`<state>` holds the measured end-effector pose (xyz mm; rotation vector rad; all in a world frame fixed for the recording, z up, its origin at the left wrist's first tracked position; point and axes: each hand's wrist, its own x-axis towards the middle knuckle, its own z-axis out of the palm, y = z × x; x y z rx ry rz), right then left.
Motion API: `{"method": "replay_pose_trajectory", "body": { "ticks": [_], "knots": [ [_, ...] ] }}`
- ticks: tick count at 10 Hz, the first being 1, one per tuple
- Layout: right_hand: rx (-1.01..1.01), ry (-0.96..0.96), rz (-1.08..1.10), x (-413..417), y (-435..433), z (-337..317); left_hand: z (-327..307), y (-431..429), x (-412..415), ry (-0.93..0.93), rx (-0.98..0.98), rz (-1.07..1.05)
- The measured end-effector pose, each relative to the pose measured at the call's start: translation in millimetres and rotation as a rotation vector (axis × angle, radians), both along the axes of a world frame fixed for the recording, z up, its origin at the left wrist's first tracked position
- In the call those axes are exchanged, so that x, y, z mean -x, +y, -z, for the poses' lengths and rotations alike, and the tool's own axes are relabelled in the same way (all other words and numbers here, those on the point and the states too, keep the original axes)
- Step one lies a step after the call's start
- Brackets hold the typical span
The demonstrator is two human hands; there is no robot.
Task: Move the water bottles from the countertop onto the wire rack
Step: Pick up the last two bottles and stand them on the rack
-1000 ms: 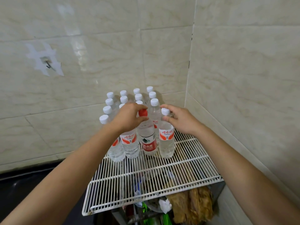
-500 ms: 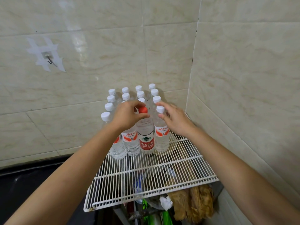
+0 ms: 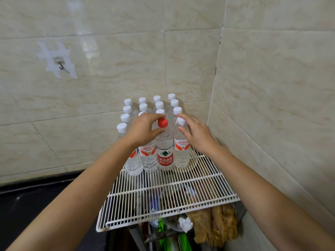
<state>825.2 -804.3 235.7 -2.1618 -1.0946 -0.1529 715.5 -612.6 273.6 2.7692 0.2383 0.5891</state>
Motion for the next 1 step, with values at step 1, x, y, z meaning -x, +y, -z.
{"method": "replay_pose_trajectory", "body": {
  "ticks": [1],
  "knots": [
    [-0.049, 0.07, -0.049, 2.5, -7.1, 5.7, 15.1, -16.7, 15.7, -0.143, -0.12, -0.101]
  ]
}}
